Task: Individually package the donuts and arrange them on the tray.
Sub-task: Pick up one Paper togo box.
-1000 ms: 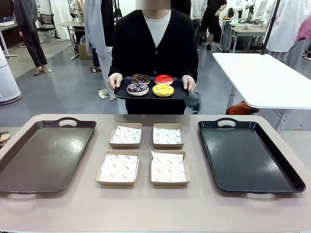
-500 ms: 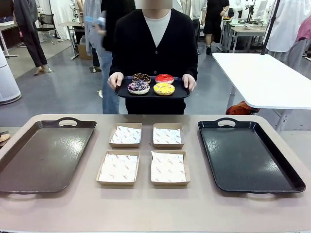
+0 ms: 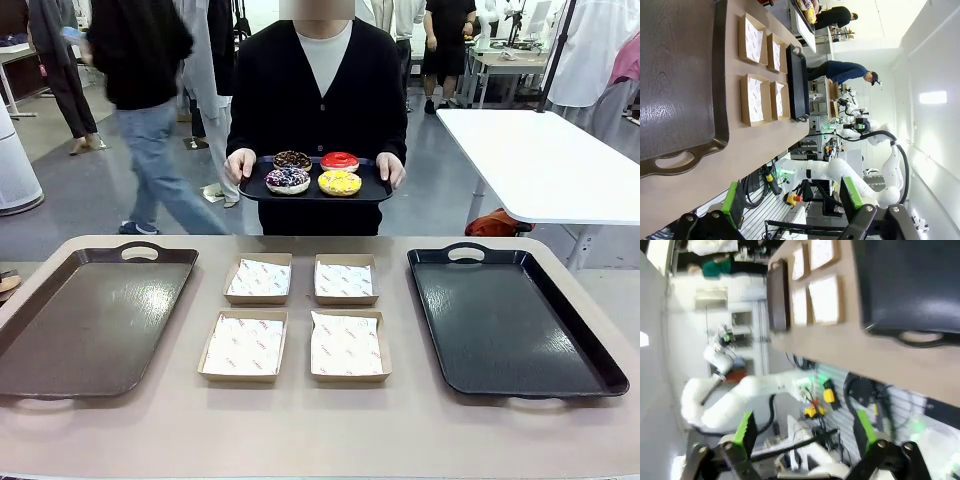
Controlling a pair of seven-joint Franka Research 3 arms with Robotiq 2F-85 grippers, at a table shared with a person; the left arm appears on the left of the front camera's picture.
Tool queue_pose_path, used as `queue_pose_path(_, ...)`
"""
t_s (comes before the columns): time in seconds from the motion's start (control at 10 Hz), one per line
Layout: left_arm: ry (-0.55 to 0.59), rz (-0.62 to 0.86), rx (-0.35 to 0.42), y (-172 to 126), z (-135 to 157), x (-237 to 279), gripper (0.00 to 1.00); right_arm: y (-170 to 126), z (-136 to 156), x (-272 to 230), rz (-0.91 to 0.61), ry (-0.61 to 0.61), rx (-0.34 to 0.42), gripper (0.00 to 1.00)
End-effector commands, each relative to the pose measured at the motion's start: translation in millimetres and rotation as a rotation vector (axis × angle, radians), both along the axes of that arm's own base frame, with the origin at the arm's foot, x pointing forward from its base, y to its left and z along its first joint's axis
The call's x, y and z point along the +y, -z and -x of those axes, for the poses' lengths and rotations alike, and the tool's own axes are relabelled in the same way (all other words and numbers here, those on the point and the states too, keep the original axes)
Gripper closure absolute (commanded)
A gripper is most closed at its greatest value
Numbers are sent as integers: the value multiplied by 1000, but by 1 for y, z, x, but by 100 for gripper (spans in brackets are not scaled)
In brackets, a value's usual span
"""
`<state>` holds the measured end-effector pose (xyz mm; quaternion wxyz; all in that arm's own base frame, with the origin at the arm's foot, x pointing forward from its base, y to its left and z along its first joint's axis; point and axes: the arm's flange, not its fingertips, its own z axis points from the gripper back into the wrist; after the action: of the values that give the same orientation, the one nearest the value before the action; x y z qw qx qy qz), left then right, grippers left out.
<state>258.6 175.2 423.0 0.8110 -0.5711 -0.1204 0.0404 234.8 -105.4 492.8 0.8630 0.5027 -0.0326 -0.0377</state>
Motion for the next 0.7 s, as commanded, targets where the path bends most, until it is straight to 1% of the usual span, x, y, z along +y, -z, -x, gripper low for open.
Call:
queue_pose_path(0.0,-8,9,-1,-1,0,0,0,-30,-38,72,121,-83,-5,0)
queue_pose_path(0.1,-8,9,-1,-1,0,0,0,-28,-49,114,224,-109,11,0)
queue_pose_path(0.3,-8,9,-1,-1,0,0,0,-17,-72,188,403,-120,18,0)
queue_pose_path(0.4,-8,9,-1,-1,0,0,0,-10,-89,218,501,-110,10,0)
queue_pose_path(0.6,-8,9,-1,-1,0,0,0,10,-105,269,598,-108,7,0)
